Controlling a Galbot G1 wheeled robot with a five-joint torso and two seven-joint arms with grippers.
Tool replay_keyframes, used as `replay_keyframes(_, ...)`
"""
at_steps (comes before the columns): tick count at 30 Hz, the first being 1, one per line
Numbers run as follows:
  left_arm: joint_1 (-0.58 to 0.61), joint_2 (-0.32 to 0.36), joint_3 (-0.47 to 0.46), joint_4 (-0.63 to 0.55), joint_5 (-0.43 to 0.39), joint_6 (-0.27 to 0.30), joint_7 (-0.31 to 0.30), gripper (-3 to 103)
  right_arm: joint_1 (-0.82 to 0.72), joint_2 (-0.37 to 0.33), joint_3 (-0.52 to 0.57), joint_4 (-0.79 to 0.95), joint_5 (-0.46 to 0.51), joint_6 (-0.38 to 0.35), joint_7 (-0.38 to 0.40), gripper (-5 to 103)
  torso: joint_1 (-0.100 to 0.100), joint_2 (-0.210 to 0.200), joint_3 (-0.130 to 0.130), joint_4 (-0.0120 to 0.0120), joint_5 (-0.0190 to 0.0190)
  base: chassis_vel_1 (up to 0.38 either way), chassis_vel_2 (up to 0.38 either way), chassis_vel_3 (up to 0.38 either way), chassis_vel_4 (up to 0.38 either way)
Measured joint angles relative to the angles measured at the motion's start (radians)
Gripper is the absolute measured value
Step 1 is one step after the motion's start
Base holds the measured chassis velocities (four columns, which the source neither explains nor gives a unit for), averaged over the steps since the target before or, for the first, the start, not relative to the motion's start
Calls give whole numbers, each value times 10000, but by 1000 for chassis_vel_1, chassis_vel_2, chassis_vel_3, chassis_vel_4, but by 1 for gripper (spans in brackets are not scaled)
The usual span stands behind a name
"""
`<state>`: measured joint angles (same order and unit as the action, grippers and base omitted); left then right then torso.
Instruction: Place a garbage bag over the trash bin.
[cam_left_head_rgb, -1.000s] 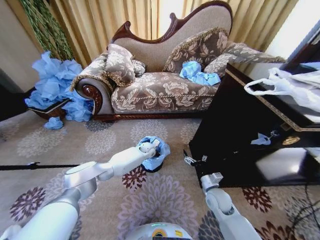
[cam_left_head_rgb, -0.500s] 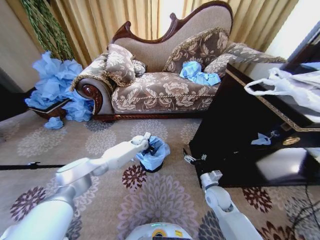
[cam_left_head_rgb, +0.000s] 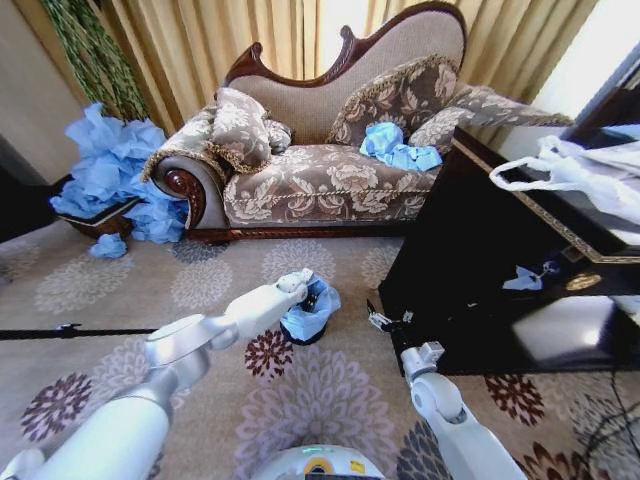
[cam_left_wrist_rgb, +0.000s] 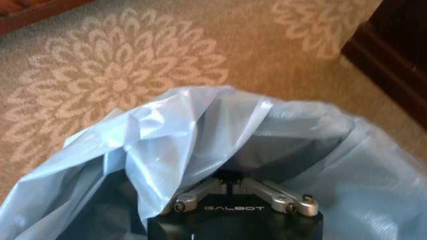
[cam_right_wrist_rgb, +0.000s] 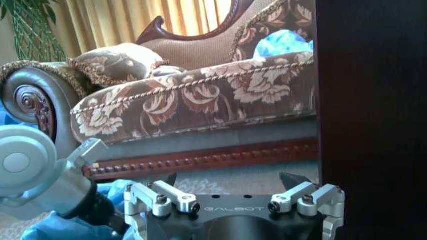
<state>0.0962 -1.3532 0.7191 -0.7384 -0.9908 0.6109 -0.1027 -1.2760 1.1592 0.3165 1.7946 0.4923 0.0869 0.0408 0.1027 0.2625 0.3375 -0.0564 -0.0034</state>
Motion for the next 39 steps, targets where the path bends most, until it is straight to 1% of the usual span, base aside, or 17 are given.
replay_keyframes(2, 39, 148, 107, -147, 87, 73, 1, 0, -1, 9, -6, -14, 0, 0, -2, 100, 0, 0, 0, 3, 0, 0, 0, 0, 0)
replay_keyframes(4, 233, 692, 459, -731, 373, 334, 54, 0, -4, 67, -14, -47, 0, 0, -8, 100, 0, -1, 1, 21, 0, 0, 0, 0, 0)
replay_keyframes(8, 466, 1106, 731, -1426, 419, 610, 377, 0, -45, 89, -15, -49, -3, 6, -8, 100, 0, 0, 0, 22, 0, 0, 0, 0, 0)
replay_keyframes(11, 540, 1016, 655, -1527, 307, 636, 453, 0, -65, 45, -15, -19, 0, 2, -2, 100, -1, 0, 0, 11, 0, 0, 0, 0, 0)
replay_keyframes(13, 577, 509, 103, -1144, 181, 488, 443, 0, -61, -44, -12, 5, 17, -9, 3, 100, -1, 0, 0, 5, -1, 0, 0, 0, 0)
replay_keyframes(14, 577, 509, 103, -1144, 181, 488, 443, 0, -61, -44, -12, 5, 17, -9, 3, 100, -1, 0, 0, 5, -1, 0, 0, 0, 0)
replay_keyframes(16, 546, -144, -783, -93, 462, 70, 233, 0, -30, -70, 0, -6, 34, -15, 8, 100, 0, 0, 0, 5, -1, 0, 0, 0, 0)
replay_keyframes(19, 521, -167, -1055, 155, 613, -12, 179, 0, -25, -69, 1, -24, 84, -16, 11, 100, 0, 0, 0, 6, 0, 0, 0, 0, 0)
replay_keyframes(22, 520, 225, -868, 4, 693, 1, 171, 0, -22, -23, -3, -57, 107, -16, 11, 100, 0, 0, 0, 12, 0, 0, 0, 0, 0)
replay_keyframes(23, 525, 423, -682, -55, 730, 36, 191, 0, -16, 22, -14, -66, 109, -16, 10, 100, 0, 0, 0, 21, 3, 0, 0, 0, 0)
replay_keyframes(26, 620, 657, -155, -253, 826, 216, 521, 0, -16, 60, -32, -63, 114, -16, 12, 100, 0, 0, 0, 22, -1, 0, 0, 0, 0)
replay_keyframes(29, 733, 648, 67, -387, 879, 292, 762, 0, -23, 38, -28, -59, 128, -16, 16, 100, 0, 0, 0, 14, 0, 0, 0, 0, 0)
replay_keyframes(33, 911, 259, 74, -473, 872, 340, 963, 0, -49, -87, 56, -54, 208, -16, 28, 100, 0, 0, 0, 9, -1, 0, 0, 0, 0)
replay_keyframes(34, 909, -90, 7, -176, 968, 24, 877, 0, -60, -134, 120, -70, 276, -16, 45, 100, 0, 0, 0, 3, 0, 0, 0, 0, 0)
replay_keyframes(35, 897, -87, 34, -108, 990, -144, 862, -3, -62, -136, 127, -83, 302, -16, 52, 100, 0, 0, 0, 4, -1, 0, 0, 0, 0)
replay_keyframes(37, 896, 2, 43, -141, 938, -229, 843, 1, -46, -135, 127, -114, 323, -16, 52, 100, 0, 0, 0, 9, 1, 0, 0, 0, 0)
replay_keyframes(39, 918, 324, -6, -507, 732, 38, 799, 12, 53, -113, 88, -214, 337, -16, 53, 100, 0, 0, 0, 17, 1, 0, 0, 0, 0)
